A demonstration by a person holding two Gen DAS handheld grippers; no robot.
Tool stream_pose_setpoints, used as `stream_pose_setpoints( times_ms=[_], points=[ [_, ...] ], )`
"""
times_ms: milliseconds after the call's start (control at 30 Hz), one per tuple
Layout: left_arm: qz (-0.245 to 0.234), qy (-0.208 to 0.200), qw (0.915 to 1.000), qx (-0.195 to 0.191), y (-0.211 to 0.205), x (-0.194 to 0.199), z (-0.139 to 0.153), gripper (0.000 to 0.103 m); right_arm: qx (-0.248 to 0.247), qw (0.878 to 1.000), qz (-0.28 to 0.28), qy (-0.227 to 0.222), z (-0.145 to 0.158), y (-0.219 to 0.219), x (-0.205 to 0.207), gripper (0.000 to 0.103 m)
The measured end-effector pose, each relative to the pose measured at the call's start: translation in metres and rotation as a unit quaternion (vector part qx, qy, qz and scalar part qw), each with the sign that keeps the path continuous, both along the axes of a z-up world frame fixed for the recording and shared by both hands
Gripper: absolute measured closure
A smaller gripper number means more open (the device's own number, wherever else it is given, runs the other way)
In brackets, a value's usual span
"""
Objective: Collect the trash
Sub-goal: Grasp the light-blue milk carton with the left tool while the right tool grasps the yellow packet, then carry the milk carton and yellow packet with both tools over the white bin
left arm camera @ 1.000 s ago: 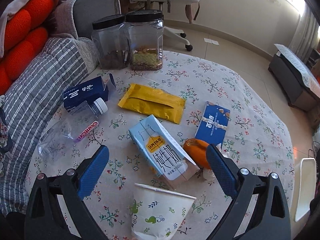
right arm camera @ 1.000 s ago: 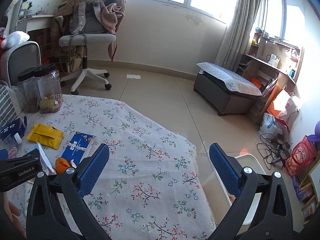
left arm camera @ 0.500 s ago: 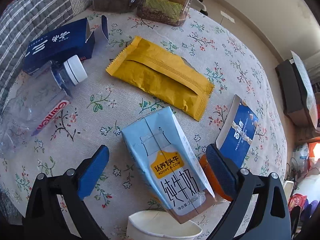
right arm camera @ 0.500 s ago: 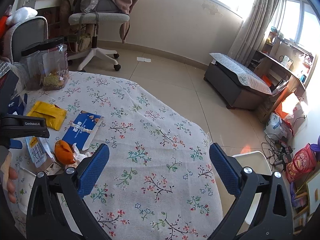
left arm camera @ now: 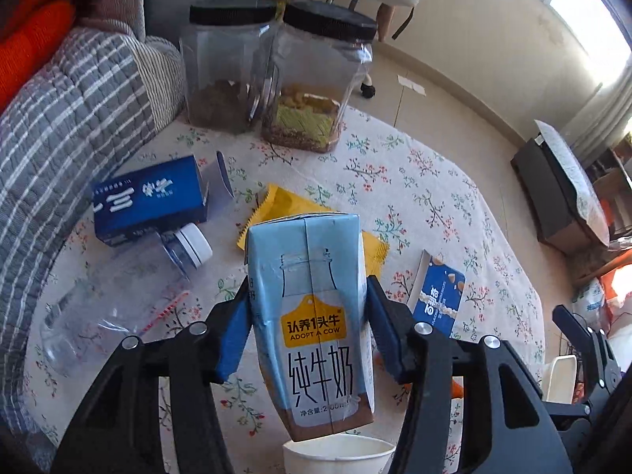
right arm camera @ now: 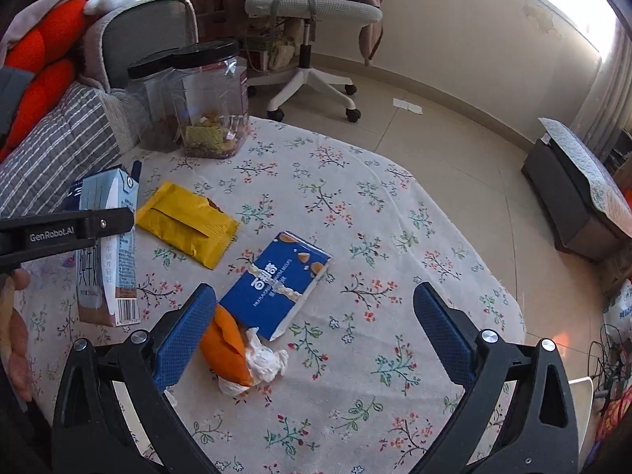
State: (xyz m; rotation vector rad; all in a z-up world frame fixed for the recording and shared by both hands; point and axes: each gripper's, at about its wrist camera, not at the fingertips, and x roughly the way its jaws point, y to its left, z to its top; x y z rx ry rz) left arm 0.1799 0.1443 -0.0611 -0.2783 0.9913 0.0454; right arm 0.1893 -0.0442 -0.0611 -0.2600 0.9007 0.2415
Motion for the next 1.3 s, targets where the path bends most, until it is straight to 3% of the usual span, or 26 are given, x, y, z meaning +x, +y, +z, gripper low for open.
stream_pose_setpoints(
  times_ms=[100, 167, 300, 533, 600, 667, 733, 800, 867, 1000, 1300],
  points=[
    [0.019, -0.055, 0.9969, 0.053, 0.018, -0.001, 0.04, 0.049, -0.003, 0.997, 0.066, 0.04, -0.011, 0.034, 0.024, 0.007],
    [0.029, -0.081, 0.9943, 0.063, 0.03, -0.002, 0.06, 0.049, -0.019, 0.993, 0.103, 0.055, -0.02, 0.059, 0.036, 0.007],
    [0.038, -0.093, 0.9939, 0.045, 0.05, -0.004, 0.073, 0.049, -0.054, 0.984, 0.152, 0.078, -0.042, 0.103, 0.055, 0.007],
    [0.038, -0.083, 0.9958, 0.004, 0.066, -0.001, 0.067, 0.049, -0.104, 0.97, 0.191, 0.109, -0.076, 0.146, 0.076, 0.008],
    [0.038, -0.078, 0.9962, -0.005, 0.067, 0.0, 0.063, 0.049, -0.106, 0.967, 0.198, 0.119, -0.085, 0.149, 0.079, 0.013],
    [0.036, -0.075, 0.9965, -0.011, 0.067, 0.002, 0.061, 0.048, -0.047, 0.97, 0.192, 0.143, -0.084, 0.142, 0.086, 0.028],
    [0.035, -0.072, 0.9967, -0.013, 0.068, 0.003, 0.059, 0.048, -0.026, 0.974, 0.174, 0.144, -0.083, 0.136, 0.089, 0.035],
    [0.036, -0.068, 0.9969, -0.014, 0.068, 0.005, 0.056, 0.048, -0.025, 0.974, 0.176, 0.14, -0.079, 0.133, 0.087, 0.059],
    [0.037, -0.066, 0.997, -0.016, 0.068, 0.006, 0.053, 0.048, -0.015, 0.976, 0.16, 0.147, -0.074, 0.126, 0.088, 0.069],
    [0.037, -0.071, 0.9967, -0.016, 0.066, 0.004, 0.055, 0.048, -0.005, 0.984, 0.13, 0.125, -0.06, 0.108, 0.08, 0.079],
    [0.029, -0.073, 0.9968, -0.019, 0.056, 0.002, 0.056, 0.048, -0.002, 0.992, 0.099, 0.08, -0.011, 0.063, 0.056, 0.079]
  ],
)
